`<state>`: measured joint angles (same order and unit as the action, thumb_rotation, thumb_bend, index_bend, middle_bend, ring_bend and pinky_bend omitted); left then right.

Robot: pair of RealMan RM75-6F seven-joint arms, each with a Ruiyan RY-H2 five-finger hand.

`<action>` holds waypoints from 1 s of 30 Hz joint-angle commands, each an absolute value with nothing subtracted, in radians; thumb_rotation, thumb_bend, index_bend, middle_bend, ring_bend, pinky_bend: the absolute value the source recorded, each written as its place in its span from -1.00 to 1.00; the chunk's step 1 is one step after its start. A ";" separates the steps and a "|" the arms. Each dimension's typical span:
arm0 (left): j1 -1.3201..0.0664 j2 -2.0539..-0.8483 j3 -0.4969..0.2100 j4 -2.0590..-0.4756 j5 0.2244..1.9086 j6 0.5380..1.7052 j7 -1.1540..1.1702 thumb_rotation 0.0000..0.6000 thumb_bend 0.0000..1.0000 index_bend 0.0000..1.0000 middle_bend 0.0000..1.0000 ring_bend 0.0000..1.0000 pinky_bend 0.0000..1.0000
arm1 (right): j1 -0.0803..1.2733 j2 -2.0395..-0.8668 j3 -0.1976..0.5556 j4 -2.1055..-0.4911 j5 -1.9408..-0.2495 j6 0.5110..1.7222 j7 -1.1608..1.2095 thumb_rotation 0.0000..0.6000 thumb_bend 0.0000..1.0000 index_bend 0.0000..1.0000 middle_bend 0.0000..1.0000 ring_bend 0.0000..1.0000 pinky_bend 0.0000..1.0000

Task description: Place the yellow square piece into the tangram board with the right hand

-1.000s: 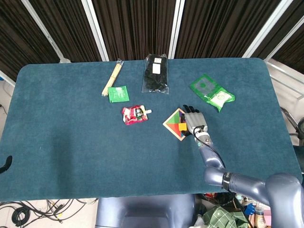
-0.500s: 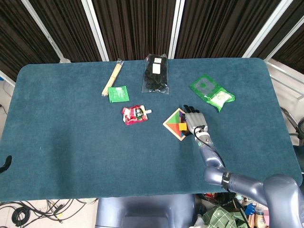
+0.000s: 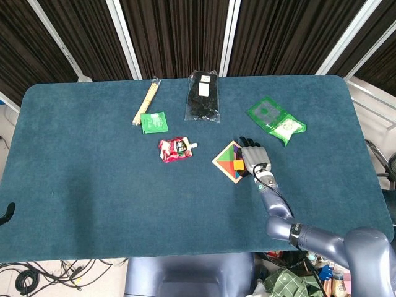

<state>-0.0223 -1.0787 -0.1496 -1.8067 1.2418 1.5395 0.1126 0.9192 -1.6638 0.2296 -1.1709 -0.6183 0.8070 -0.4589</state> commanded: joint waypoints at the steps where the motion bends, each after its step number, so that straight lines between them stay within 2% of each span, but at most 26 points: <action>1: -0.023 -1.079 -0.150 -1.807 1.242 1.539 0.113 1.00 -0.36 -1.00 -1.00 -1.00 -1.00 | 0.918 -1.662 0.230 -1.172 -0.617 0.808 -0.460 1.00 -0.43 0.04 -1.00 -1.00 -0.74; 30: -0.022 -1.079 -0.150 -1.809 1.241 1.542 0.116 1.00 -0.36 -1.00 -1.00 -1.00 -1.00 | 0.919 -1.662 0.230 -1.173 -0.596 0.805 -0.482 1.00 -0.47 -0.08 -1.00 -1.00 -0.75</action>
